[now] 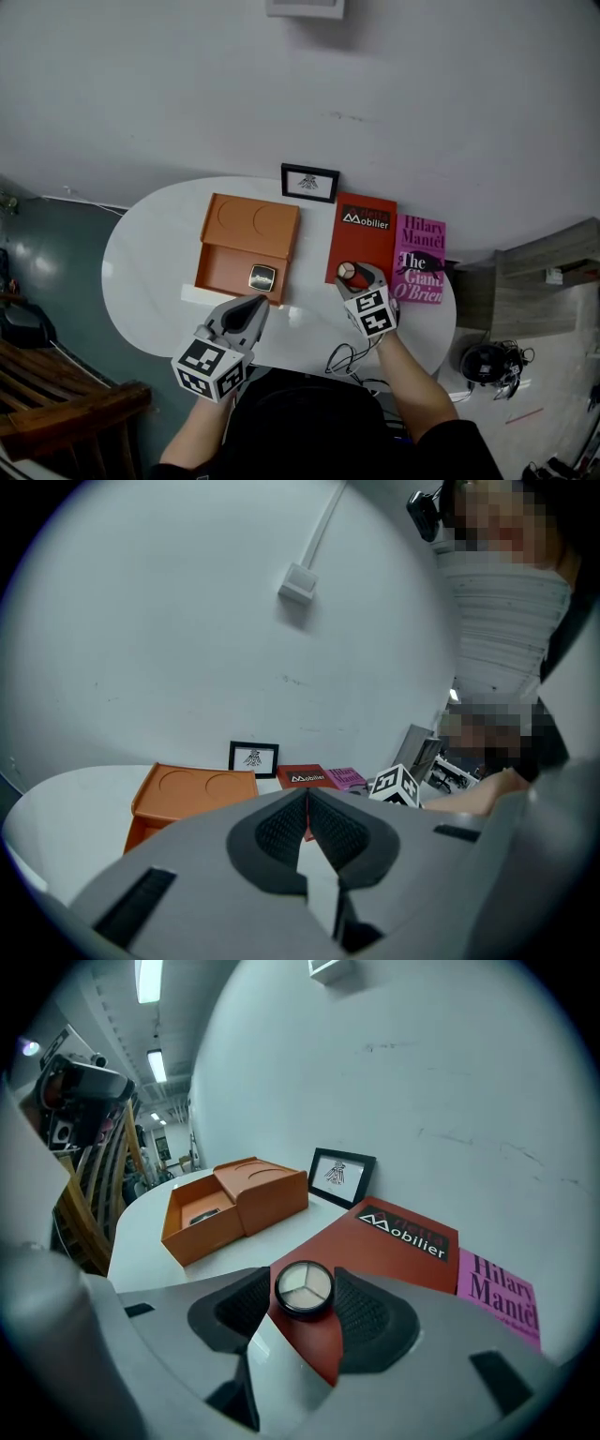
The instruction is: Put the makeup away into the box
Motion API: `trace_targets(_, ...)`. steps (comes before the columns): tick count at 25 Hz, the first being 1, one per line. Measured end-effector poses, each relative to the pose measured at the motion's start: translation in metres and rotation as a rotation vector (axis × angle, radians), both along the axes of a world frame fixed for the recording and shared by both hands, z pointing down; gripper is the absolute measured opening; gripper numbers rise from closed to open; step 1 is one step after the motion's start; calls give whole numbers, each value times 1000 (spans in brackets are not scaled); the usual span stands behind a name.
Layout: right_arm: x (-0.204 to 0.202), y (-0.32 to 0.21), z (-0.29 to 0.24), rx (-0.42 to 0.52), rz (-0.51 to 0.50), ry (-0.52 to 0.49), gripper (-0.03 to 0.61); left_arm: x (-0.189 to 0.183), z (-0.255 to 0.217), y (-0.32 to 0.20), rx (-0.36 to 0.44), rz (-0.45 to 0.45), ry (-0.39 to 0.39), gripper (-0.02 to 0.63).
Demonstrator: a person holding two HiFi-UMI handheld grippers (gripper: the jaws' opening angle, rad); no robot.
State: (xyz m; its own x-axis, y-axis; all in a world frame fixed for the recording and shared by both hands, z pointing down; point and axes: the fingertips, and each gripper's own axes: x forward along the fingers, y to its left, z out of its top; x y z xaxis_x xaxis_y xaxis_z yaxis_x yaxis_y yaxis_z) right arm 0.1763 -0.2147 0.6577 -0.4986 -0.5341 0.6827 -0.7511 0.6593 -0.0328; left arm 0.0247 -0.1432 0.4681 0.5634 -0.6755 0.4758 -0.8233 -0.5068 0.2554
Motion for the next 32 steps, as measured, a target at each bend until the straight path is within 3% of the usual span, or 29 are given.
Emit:
trace_targets(3, 3, 1, 1, -3, -3, 21, 200, 0, -6, 0, 14, -5, 3, 14)
trace_targets(6, 9, 3, -2, 3, 8, 23, 72, 2, -13, 0, 30, -12, 6, 14)
trace_targets(8, 11, 7, -3, -3, 5, 11, 72, 5, -16, 0, 37, -14, 12, 14)
trace_targets(9, 10, 8, -5, -8, -4, 1, 86, 7, -18, 0, 40, -13, 14, 14)
trace_targets(11, 9, 10, -11, -11, -24, -20, 171, 13, -20, 1, 44, -7, 14, 14)
trace_targets(16, 9, 3, -6, -25, -49, -23, 235, 19, -17, 8, 32, -8, 5, 14)
trace_targets(23, 8, -11, 22, -51, -29, 27, 244, 8, -12, 19, 25, -56, -20, 14)
trace_targets(32, 15, -12, 13, -56, -31, -25, 236, 18, -13, 28, 23, -93, -11, 14)
